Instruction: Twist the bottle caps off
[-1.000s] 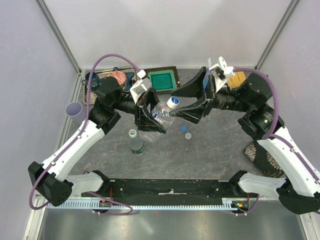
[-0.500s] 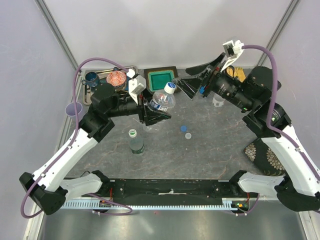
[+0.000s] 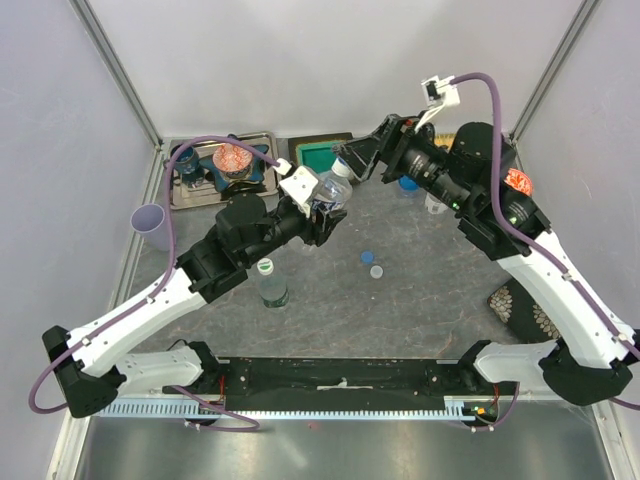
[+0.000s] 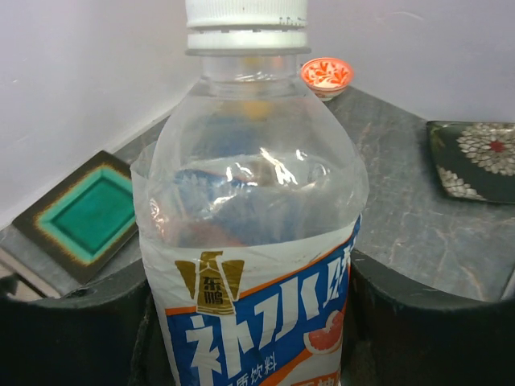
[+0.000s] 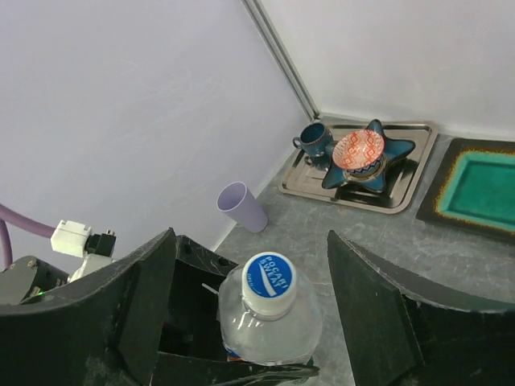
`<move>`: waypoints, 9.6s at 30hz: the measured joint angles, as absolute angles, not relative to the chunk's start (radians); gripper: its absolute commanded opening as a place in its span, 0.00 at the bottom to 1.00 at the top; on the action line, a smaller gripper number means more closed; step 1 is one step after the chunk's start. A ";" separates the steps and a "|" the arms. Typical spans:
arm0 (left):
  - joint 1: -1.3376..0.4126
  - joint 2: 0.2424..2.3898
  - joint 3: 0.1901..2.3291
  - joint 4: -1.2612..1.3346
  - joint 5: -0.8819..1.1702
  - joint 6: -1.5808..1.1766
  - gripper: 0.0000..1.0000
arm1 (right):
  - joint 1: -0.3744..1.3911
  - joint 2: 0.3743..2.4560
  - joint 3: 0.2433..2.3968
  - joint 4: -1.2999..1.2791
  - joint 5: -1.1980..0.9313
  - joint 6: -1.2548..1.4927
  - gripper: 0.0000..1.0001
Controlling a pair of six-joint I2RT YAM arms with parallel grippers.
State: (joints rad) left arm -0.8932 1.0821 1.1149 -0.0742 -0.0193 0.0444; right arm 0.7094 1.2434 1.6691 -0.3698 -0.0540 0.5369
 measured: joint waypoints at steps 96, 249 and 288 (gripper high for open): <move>-0.619 1.237 1.098 0.699 1.510 -0.896 0.47 | 0.720 1.088 1.401 -0.020 -0.967 0.191 0.07; -0.657 1.070 1.145 0.070 1.091 -0.324 0.49 | 0.738 1.094 1.452 -0.091 -0.710 0.299 0.00; -0.599 1.199 1.179 0.276 1.340 -0.508 0.50 | 0.718 1.100 1.453 -0.060 -0.742 0.340 0.33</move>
